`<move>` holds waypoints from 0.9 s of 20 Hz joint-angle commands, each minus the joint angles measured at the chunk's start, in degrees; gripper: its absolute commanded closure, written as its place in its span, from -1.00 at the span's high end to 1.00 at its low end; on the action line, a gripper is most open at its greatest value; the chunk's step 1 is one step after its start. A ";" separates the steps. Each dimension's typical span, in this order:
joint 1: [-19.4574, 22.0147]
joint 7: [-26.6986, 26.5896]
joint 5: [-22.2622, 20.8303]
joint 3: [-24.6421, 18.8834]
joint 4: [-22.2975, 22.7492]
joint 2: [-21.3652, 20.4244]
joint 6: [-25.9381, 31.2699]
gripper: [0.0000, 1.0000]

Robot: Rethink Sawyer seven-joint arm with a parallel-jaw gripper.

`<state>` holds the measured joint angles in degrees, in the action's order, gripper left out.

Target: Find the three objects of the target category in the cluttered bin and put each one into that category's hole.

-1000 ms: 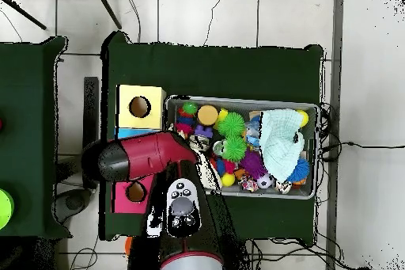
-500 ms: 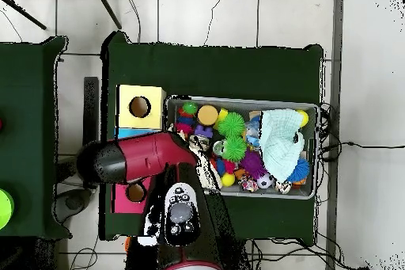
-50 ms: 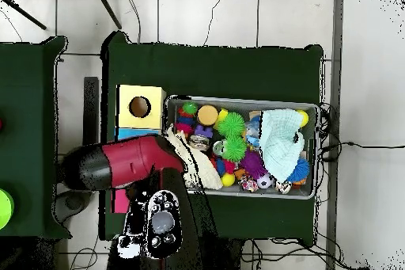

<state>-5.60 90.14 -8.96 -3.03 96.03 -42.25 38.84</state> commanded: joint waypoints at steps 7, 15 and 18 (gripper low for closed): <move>-8.23 11.52 -7.76 10.93 -7.51 2.91 12.77 1.00; -7.95 10.86 -6.82 10.89 -8.49 5.26 8.96 1.00; -7.01 11.19 -5.32 9.84 -7.46 5.56 4.37 1.00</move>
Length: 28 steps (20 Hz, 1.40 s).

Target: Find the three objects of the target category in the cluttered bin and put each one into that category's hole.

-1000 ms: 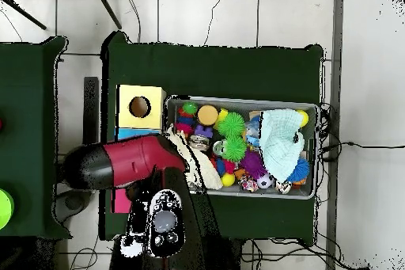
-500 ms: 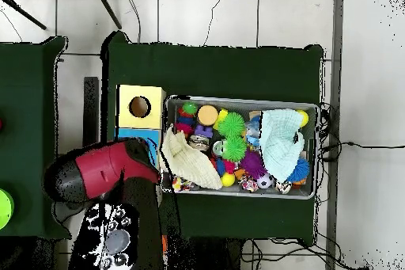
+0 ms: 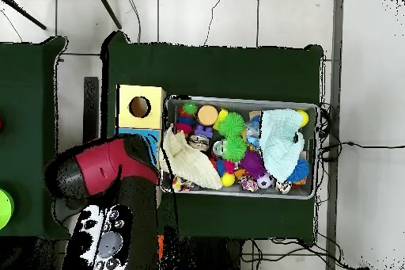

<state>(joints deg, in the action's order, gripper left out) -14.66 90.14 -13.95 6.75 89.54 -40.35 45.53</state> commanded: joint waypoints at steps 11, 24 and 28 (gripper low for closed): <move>4.61 9.20 1.54 -2.40 0.75 3.10 -3.54 -1.00; 4.97 9.44 1.56 -3.08 0.96 2.56 -5.95 -1.00; 5.67 10.64 3.03 -4.60 1.98 2.09 -11.62 -1.00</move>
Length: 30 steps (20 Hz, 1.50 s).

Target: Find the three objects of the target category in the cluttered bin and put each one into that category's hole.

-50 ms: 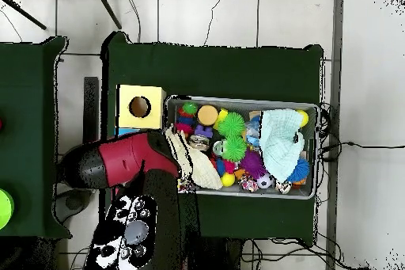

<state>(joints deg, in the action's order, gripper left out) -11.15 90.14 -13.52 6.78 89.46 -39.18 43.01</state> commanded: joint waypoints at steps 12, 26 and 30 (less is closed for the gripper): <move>6.82 8.06 7.51 -10.77 8.29 -2.24 -18.83 -1.00; 6.60 4.54 7.10 -10.24 6.86 0.85 -7.44 -1.00; 6.42 4.74 7.19 -10.46 6.28 1.31 -6.51 -1.00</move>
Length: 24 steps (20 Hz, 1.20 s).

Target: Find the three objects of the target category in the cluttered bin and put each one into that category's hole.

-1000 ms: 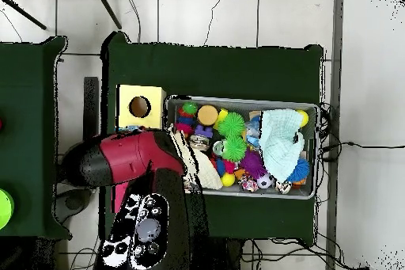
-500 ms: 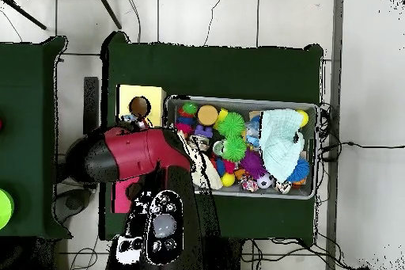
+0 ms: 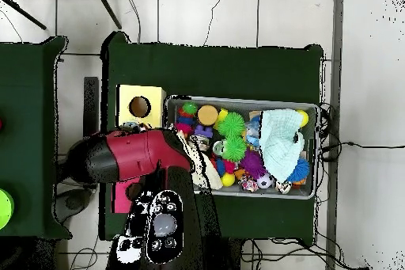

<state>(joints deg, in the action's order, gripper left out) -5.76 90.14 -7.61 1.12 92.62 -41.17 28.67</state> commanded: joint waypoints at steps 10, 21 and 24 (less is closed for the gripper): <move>0.14 5.31 0.79 -4.26 2.85 4.92 10.31 -1.00; -0.45 5.13 -0.13 -2.94 2.49 6.75 13.78 -1.00; -0.43 5.11 -0.06 -3.09 1.54 8.09 15.01 -1.00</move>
<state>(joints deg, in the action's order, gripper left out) -6.23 90.14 -7.60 1.06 92.60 -38.48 34.75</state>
